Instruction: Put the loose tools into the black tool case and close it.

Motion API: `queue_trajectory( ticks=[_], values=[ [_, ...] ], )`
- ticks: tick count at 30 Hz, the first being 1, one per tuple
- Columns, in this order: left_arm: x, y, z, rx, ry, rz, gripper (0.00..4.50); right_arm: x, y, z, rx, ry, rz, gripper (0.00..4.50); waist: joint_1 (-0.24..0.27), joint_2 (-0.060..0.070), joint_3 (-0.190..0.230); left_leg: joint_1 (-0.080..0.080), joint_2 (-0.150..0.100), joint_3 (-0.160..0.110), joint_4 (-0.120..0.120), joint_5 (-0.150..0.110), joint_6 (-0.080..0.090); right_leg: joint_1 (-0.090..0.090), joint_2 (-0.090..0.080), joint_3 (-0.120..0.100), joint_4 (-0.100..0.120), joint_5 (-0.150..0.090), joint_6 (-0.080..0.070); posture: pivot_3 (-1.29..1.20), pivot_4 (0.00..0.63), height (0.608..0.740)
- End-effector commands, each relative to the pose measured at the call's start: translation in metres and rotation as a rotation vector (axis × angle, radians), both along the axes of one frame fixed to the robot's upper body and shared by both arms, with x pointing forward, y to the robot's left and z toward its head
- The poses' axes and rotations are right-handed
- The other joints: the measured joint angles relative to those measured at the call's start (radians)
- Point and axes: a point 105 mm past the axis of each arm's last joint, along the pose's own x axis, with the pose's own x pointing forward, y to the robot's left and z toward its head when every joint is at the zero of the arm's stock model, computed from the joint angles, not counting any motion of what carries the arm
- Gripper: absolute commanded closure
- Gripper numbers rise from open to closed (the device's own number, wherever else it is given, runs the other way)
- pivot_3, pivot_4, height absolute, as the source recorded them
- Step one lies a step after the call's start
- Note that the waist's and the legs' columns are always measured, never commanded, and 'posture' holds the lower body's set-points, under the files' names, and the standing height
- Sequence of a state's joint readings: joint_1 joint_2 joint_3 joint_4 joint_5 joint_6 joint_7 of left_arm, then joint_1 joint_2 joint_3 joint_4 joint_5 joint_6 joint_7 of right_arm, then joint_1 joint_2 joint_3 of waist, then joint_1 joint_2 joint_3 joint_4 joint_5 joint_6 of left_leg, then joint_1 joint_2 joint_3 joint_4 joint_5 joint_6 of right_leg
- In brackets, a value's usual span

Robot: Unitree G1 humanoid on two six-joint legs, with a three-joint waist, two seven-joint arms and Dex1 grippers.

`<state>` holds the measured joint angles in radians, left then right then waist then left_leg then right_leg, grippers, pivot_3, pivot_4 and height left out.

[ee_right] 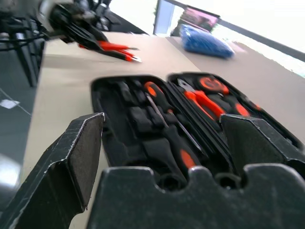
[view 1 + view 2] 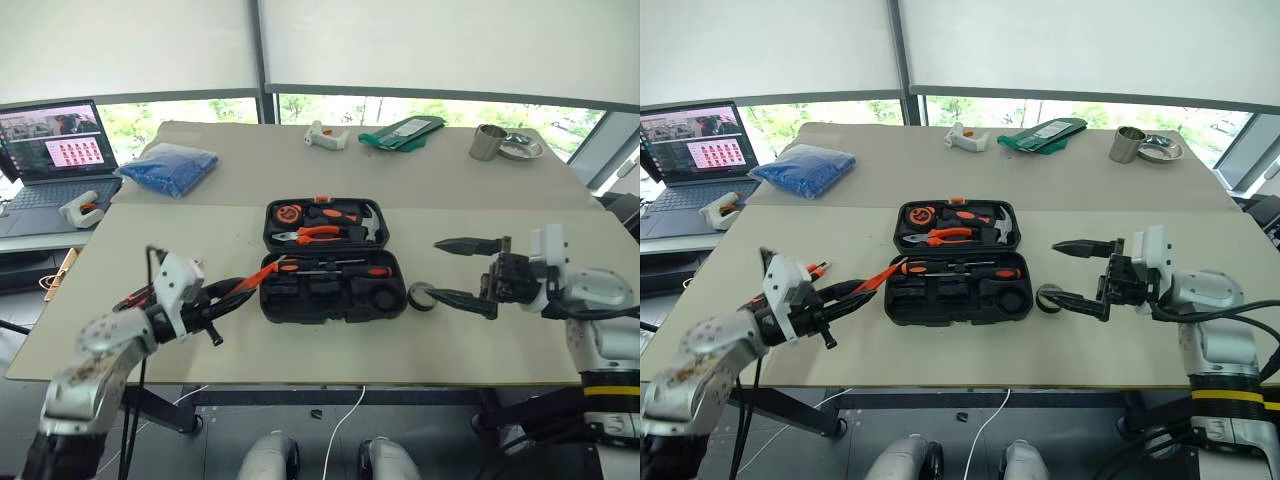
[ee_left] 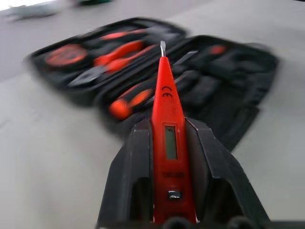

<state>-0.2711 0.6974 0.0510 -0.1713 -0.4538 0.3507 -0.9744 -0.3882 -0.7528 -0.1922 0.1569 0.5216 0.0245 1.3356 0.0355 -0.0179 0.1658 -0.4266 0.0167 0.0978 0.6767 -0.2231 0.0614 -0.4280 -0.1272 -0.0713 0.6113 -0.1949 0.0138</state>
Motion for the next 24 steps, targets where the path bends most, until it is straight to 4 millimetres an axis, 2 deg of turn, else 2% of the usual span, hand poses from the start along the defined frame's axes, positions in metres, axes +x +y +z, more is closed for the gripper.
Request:
queue_trajectory(
  ticks=[1,5,9,19,24],
  values=[
    [0.019,-0.023,-0.006,0.142,-0.003,-0.153,4.0,0.001,-0.005,0.009,-0.026,-0.048,-0.05,0.0,0.002,0.0,0.0,0.0,0.0,0.0,0.001,0.001,0.001,0.001,0.001,0.0,0.0,-0.001,0.003,0.0,0.15,0.74],
    [0.05,-0.035,-0.011,0.263,-0.009,-0.2,4.0,-0.003,0.003,0.005,-0.037,-0.047,-0.034,0.0,-0.003,-0.001,0.0,0.0,0.0,0.002,0.001,0.005,0.012,0.002,0.002,0.001,0.0,0.004,0.009,0.0,0.15,0.74],
    [0.064,-0.037,-0.015,0.352,-0.01,-0.232,4.0,-0.007,0.014,0.009,-0.024,-0.039,-0.015,0.0,-0.015,-0.001,0.001,-0.001,0.001,0.001,0.001,0.005,0.012,0.001,0.004,0.001,0.0,0.004,0.01,0.0,0.15,0.74],
    [0.072,-0.056,-0.013,0.377,-0.027,-0.317,4.0,-0.014,0.025,0.011,-0.046,-0.006,0.009,0.0,-0.015,-0.002,0.001,-0.005,0.0,0.0,0.004,0.003,0.015,-0.001,0.003,0.001,0.0,0.003,0.012,0.0,0.15,0.74],
    [0.074,-0.054,-0.019,0.423,0.014,-0.303,4.0,-0.015,0.024,0.01,-0.049,-0.002,0.001,0.0,-0.015,-0.002,0.001,-0.005,0.0,0.0,0.005,0.003,0.015,-0.001,0.002,0.001,0.0,0.004,0.013,0.0,0.15,0.74]
  ],
)
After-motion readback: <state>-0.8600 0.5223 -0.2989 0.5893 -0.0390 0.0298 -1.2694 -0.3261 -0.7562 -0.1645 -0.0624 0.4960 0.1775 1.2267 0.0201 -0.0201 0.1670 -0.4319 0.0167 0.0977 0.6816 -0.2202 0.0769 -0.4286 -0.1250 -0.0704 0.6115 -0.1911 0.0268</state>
